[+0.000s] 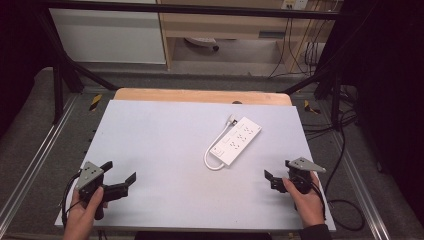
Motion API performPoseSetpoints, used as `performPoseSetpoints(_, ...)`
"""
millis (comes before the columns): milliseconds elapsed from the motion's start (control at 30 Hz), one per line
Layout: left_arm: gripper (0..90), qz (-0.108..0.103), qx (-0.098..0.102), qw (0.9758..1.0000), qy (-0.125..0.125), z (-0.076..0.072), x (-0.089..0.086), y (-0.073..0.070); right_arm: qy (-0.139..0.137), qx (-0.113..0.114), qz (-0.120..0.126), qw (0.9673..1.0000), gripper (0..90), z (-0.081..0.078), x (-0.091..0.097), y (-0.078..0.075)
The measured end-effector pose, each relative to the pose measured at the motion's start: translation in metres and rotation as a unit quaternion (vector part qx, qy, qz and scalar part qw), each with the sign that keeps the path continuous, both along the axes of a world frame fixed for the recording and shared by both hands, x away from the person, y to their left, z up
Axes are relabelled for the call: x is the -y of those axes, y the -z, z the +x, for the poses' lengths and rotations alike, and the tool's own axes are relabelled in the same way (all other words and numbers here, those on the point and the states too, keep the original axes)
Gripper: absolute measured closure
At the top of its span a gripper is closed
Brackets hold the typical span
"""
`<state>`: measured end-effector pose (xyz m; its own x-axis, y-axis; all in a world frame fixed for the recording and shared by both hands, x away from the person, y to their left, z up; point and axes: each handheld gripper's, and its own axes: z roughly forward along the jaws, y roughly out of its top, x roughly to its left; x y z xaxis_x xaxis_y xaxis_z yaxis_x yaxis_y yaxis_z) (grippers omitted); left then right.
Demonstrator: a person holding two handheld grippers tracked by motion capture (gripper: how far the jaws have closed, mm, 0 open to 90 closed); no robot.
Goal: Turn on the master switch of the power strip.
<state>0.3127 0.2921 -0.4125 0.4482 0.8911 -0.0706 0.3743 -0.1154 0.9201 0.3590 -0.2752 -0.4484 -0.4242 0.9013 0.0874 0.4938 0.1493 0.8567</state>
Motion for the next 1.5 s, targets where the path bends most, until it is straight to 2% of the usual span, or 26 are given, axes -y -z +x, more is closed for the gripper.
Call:
performPoseSetpoints(1067, 5.5, -0.001, -0.008, 1.0000, -0.004, 0.000, -0.001, 0.000, 0.003, 0.014, 0.016, 0.9998, 6.2, -0.001, 0.002, -0.007)
performPoseSetpoints(1300, 5.5, 0.000, -0.011, 0.9999, 0.001, 0.000, -0.001, 0.001, 0.002, 0.019, 0.011, 0.9998, 5.1, -0.003, 0.003, -0.013)
performPoseSetpoints(1500, 5.5, -0.001, -0.013, 0.9999, 0.001, 0.000, -0.001, 0.001, -0.007, 0.029, 0.020, 0.9994, 3.9, -0.005, 0.000, -0.019)
